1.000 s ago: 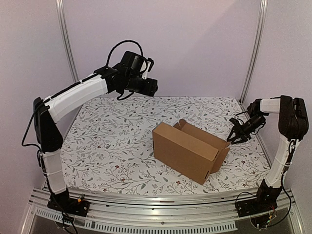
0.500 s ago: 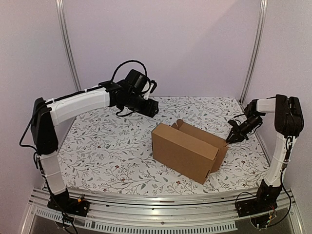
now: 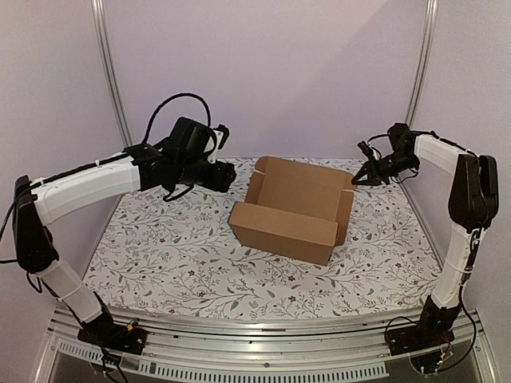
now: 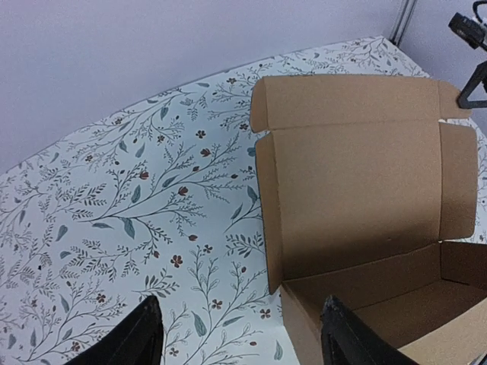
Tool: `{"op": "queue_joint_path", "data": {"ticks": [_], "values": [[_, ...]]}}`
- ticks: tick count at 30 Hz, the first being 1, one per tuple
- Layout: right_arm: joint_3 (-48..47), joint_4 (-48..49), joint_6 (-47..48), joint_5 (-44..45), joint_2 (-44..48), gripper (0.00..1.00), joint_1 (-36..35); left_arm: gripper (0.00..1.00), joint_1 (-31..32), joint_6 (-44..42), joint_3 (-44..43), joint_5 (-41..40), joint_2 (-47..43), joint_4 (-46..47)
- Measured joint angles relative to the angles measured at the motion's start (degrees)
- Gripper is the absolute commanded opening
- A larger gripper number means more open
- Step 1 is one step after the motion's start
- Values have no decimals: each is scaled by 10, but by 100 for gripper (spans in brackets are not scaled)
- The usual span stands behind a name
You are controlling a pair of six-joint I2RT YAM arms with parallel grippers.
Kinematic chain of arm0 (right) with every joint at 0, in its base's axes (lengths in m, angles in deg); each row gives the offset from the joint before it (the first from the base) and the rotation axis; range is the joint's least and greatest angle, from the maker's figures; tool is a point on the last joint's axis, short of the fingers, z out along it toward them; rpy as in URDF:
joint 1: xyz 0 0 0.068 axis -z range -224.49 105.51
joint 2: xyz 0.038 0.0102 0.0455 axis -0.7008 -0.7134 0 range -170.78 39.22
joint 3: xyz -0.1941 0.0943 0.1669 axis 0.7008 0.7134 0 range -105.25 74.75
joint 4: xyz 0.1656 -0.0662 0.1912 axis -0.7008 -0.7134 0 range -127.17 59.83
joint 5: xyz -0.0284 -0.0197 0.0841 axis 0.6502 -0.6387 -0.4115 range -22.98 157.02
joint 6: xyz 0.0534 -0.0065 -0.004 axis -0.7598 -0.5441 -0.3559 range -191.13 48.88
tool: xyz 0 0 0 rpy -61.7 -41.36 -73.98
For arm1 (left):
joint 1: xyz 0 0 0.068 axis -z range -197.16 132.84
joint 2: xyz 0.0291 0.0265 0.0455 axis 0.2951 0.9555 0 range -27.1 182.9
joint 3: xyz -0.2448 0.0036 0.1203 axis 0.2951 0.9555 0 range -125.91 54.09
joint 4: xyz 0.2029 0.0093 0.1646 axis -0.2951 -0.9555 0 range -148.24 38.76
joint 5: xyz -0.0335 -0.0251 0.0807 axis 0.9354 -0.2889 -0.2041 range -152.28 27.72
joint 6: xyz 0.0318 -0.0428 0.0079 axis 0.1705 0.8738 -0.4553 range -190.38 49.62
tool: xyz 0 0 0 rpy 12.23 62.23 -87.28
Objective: Fold the paper box
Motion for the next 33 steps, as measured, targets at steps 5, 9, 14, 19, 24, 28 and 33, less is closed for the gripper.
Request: {"op": "queue_joint_path", "data": {"ticks": [5, 9, 14, 19, 24, 28, 33], "values": [[-8, 64, -8, 0, 33, 3, -52, 74, 0, -2, 59, -18, -44, 64], [5, 118, -2, 2, 61, 3, -78, 75, 0, -13, 109, -27, -73, 122], [36, 161, 20, 11, 116, 4, -91, 75, 1, -19, 156, -39, -113, 160], [88, 211, 45, 37, 186, 15, -129, 75, 11, -19, 225, -53, -181, 198], [155, 236, 53, 45, 239, 25, -195, 75, 28, -2, 284, -60, -228, 220], [167, 214, 41, 24, 241, 37, -198, 76, 48, 10, 319, -66, -256, 214], [209, 124, 65, 0, 260, 52, -195, 76, 74, 25, 336, -77, -304, 183]]}}
